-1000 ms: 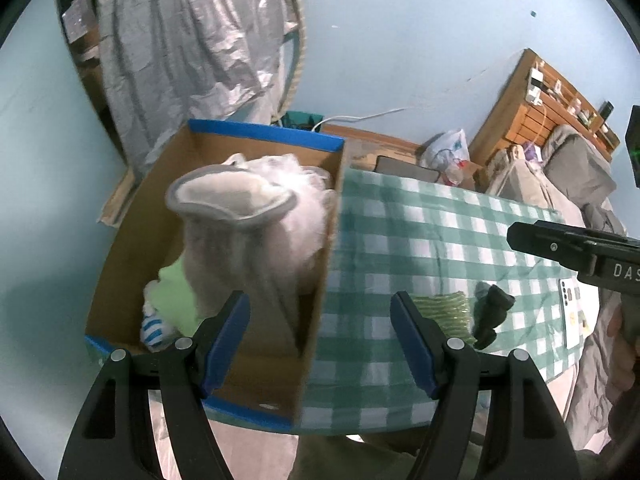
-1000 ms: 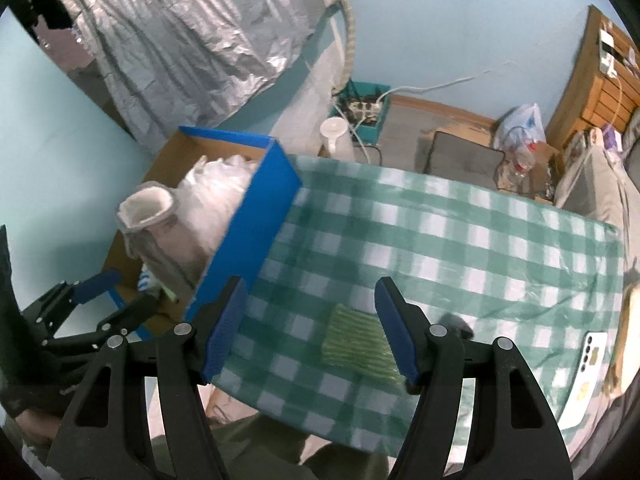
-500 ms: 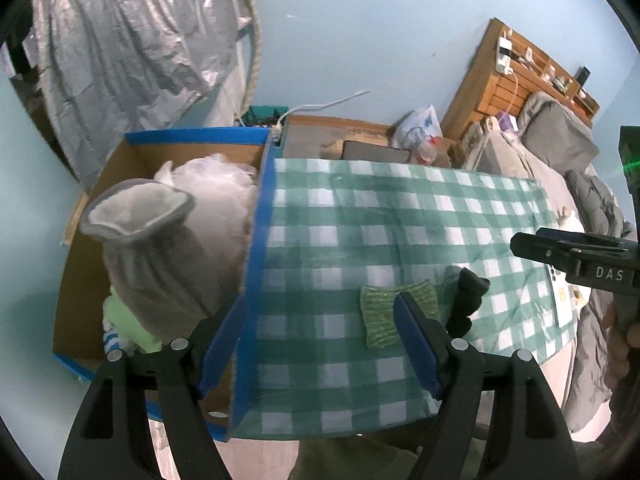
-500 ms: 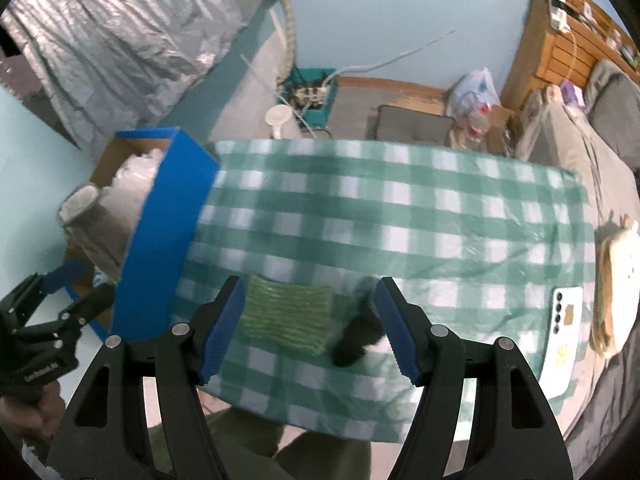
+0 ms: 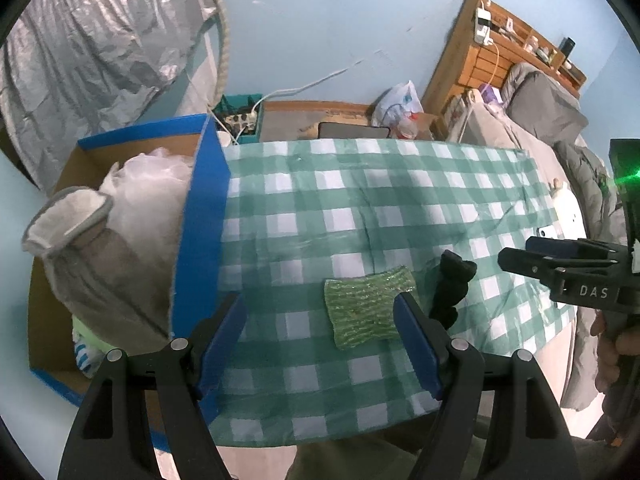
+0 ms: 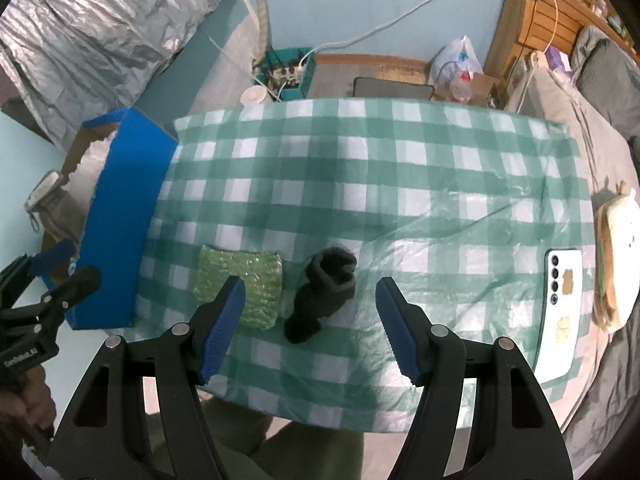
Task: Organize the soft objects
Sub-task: 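Grasp the black sock with right while left lowers onto the green scrubber pad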
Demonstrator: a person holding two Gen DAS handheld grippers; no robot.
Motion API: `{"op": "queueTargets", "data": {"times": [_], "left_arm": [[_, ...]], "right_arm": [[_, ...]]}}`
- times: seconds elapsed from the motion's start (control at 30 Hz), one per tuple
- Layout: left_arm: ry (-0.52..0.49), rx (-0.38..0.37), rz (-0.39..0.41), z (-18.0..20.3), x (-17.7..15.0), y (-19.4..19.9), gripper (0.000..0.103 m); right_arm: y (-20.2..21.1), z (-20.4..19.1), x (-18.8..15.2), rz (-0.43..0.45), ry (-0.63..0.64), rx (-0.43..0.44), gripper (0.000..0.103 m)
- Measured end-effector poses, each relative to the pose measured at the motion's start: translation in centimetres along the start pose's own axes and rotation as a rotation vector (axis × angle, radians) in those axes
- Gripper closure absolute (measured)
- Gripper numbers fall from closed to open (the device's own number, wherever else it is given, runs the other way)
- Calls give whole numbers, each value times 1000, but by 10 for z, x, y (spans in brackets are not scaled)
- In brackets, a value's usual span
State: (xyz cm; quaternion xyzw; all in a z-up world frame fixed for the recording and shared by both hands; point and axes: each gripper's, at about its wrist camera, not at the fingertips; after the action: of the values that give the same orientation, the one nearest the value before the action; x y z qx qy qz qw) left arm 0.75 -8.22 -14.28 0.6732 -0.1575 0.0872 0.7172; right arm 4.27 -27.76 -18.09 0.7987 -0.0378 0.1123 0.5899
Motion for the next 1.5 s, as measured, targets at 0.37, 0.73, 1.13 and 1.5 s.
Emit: {"op": "queueTargets", "data": {"times": [0.37,0.73,1.13,1.5], "left_arm": [[-17,-10,-92,10,-2,-42,26],[17,-6,-156,8,-2,-72,26],[37,-38,-191,24,3,-88,22],[86,-62,-265,39,4,-123,22]], "right_arm": [[-57,7,-2,-82,8,12,35],[-90,5,-1,-120,54,-22,35],[-83,9,-3,-103,124,-36,64],[-71,48,-4,-96,81,-37,64]]}}
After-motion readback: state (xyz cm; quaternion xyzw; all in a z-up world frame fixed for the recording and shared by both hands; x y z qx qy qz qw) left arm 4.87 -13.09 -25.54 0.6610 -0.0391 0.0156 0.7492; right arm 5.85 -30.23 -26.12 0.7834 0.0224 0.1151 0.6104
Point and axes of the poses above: each gripper's, at about its wrist camera, not at the fingertips, and y roughly against the way its jaws point, z to its right, x to its top, and after that the axes turned 2 degrees about -z, right-handed
